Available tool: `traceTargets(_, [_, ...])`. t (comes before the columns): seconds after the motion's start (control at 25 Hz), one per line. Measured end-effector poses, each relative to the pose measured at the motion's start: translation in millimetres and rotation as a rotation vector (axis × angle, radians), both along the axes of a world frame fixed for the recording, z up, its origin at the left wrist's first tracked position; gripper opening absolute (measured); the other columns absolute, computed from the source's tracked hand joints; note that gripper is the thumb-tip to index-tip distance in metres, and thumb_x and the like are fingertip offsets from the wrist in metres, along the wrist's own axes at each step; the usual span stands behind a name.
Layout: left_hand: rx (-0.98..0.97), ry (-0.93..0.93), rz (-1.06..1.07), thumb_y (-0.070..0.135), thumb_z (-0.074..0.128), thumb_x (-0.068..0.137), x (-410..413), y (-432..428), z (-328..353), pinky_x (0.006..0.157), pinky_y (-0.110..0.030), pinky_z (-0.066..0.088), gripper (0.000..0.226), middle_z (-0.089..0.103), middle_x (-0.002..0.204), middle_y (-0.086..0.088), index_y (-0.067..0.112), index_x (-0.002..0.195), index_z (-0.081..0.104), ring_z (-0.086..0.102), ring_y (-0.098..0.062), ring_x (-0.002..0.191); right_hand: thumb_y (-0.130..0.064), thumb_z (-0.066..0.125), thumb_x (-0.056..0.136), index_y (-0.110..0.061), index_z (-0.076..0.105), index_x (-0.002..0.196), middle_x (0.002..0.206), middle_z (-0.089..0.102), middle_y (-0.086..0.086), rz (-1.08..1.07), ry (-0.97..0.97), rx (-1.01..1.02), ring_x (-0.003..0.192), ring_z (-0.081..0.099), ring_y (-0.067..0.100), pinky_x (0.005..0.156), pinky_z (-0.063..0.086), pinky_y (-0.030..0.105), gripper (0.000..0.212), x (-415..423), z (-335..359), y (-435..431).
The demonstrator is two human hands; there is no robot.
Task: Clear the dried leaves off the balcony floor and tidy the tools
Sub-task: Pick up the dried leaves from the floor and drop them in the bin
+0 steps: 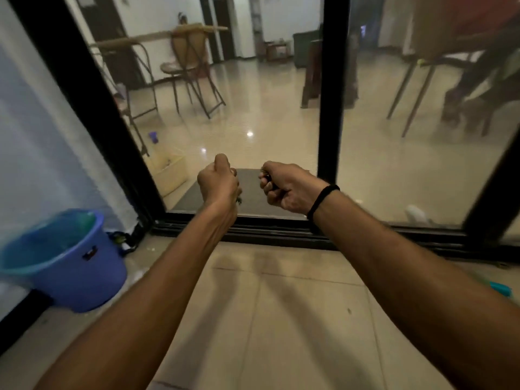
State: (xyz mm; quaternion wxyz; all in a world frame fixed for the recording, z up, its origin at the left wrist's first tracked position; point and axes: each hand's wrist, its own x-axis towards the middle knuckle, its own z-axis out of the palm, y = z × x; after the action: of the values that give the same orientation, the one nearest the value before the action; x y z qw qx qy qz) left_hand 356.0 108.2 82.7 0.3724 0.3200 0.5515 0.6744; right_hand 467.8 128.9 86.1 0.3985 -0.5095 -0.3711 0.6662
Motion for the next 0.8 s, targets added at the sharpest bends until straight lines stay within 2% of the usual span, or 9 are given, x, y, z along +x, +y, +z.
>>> traceTargets(0.2, [0.001,-0.113,0.155,0.022,0.046,0.097,-156,25,-7,0.04,-0.021,0.018,0.032,0.036,0.047,0.006,0.02,0.065,0.045,0.026,-0.009,0.035,-0.015,0.034,0.104,-0.014,0.044,0.07,0.05,0.043,-0.003,0.162,0.072,-0.157,0.034,0.032,0.002,0.033,0.02,0.01,0.035,-123,-5,41])
traceTargets(0.36, [0.021,-0.196,0.277,0.019,0.041,0.097,-281,21,-9,0.039,-0.018,0.014,0.032,0.03,0.047,0.005,0.022,0.065,0.039,0.022,-0.01,0.032,-0.013,0.032,0.104,-0.011,0.043,0.071,0.052,0.042,-0.001,0.24,0.209,-0.27,0.034,0.032,0.003,0.03,0.023,0.011,0.035,-237,-12,64])
traceTargets(0.52, [0.021,-0.2,0.426,0.013,0.037,0.094,-389,13,-11,0.042,-0.019,0.014,0.029,0.029,0.052,0.003,0.023,0.068,0.037,0.02,-0.012,0.037,-0.014,0.035,0.104,-0.01,0.042,0.073,0.062,0.039,0.001,0.324,0.257,-0.327,0.044,0.035,0.006,0.033,0.028,0.011,0.032,-354,-21,61])
traceTargets(0.56, [-0.004,-0.204,0.464,0.012,0.037,0.094,-412,10,-15,0.042,-0.019,0.015,0.027,0.032,0.054,0.002,0.022,0.069,0.038,0.022,-0.012,0.038,-0.017,0.037,0.104,-0.009,0.042,0.076,0.066,0.04,0.002,0.33,0.27,-0.338,0.05,0.037,0.009,0.037,0.035,0.013,0.029,-382,-23,57])
traceTargets(0.64, [-0.086,-0.175,0.503,0.012,0.04,0.093,-444,6,-27,0.043,-0.021,0.022,0.025,0.045,0.058,0.001,0.02,0.069,0.046,0.032,-0.014,0.042,-0.027,0.045,0.103,-0.004,0.044,0.084,0.078,0.044,0.008,0.341,0.286,-0.335,0.067,0.046,0.016,0.063,0.051,0.025,0.03,-421,-23,44])
traceTargets(0.68, [-0.135,-0.153,0.507,0.012,0.043,0.092,-455,5,-34,0.045,-0.023,0.027,0.024,0.053,0.061,0.0,0.018,0.07,0.052,0.039,-0.016,0.045,-0.034,0.046,0.102,0.0,0.045,0.086,0.083,0.047,0.012,0.374,0.291,-0.33,0.075,0.051,0.022,0.077,0.052,0.034,0.037,-435,-22,37])
traceTargets(0.72, [-0.182,-0.127,0.497,0.013,0.049,0.091,-463,3,-40,0.048,-0.025,0.033,0.022,0.058,0.065,-0.001,0.016,0.072,0.059,0.046,-0.017,0.05,-0.041,0.044,0.101,0.004,0.046,0.087,0.087,0.052,0.016,0.42,0.301,-0.336,0.08,0.054,0.029,0.085,0.048,0.043,0.047,-443,-20,30])
traceTargets(0.8, [-0.253,-0.077,0.475,0.017,0.057,0.089,-474,-3,-52,0.058,-0.029,0.047,0.013,0.064,0.077,-0.004,0.014,0.086,0.07,0.056,-0.021,0.064,-0.055,0.039,0.099,0.009,0.049,0.089,0.088,0.06,0.023,0.542,0.347,-0.383,0.093,0.059,0.039,0.088,0.043,0.052,0.065,-454,-23,22])
